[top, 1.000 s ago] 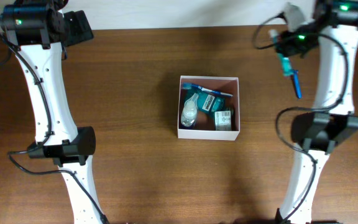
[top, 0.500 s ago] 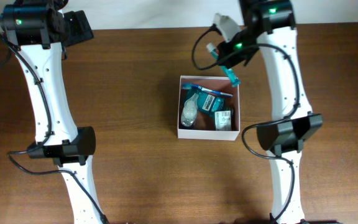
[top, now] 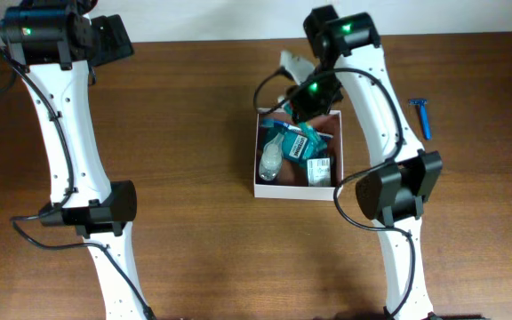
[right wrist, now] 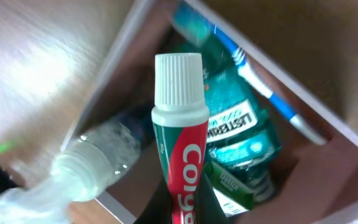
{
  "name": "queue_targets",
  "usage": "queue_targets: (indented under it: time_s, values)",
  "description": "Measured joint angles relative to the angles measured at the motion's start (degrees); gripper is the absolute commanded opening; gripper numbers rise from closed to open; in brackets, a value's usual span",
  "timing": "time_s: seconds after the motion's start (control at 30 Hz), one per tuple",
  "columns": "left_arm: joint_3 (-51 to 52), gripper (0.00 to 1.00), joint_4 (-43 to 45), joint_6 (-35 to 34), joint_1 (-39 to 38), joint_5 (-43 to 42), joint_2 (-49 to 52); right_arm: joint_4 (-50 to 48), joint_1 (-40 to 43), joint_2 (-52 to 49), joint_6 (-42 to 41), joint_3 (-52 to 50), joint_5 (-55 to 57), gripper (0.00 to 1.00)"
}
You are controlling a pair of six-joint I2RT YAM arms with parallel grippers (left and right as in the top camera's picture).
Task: Pack container
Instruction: 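Carry the toothpaste tube to the box and lower it inside, then release the tube and move the right gripper toward the blue razor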
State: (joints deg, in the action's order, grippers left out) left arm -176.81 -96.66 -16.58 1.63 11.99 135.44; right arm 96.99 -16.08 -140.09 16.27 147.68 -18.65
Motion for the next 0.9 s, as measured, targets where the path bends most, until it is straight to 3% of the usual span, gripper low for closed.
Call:
queue_targets:
  time_s: [0.17, 0.5, 0.77, 0.87, 0.9]
  values:
    - [0.0, 0.99, 0.0, -0.02, 0.0, 0.0, 0.0, 0.07, 0.0, 0.0, -0.15, -4.98, 0.42, 0.09]
    - [0.0, 0.99, 0.0, -0.02, 0.0, 0.0, 0.0, -0.07, 0.0, 0.0, -0.74, -7.52, 1.16, 0.4]
    - [0.0, 0.99, 0.0, -0.02, 0.0, 0.0, 0.0, -3.91, 0.26, 0.04, -0.96, -7.5, 1.64, 0.79]
    - [0.0, 0.99, 0.0, 0.0, 0.0, 0.0, 0.0, -3.89, 1.01, 0.09, -1.11, -6.01, 1.64, 0.99]
    - [0.0, 0.99, 0.0, 0.0, 0.0, 0.0, 0.0, -4.02, 1.49, 0.11, -1.38, -4.94, 1.66, 0.99]
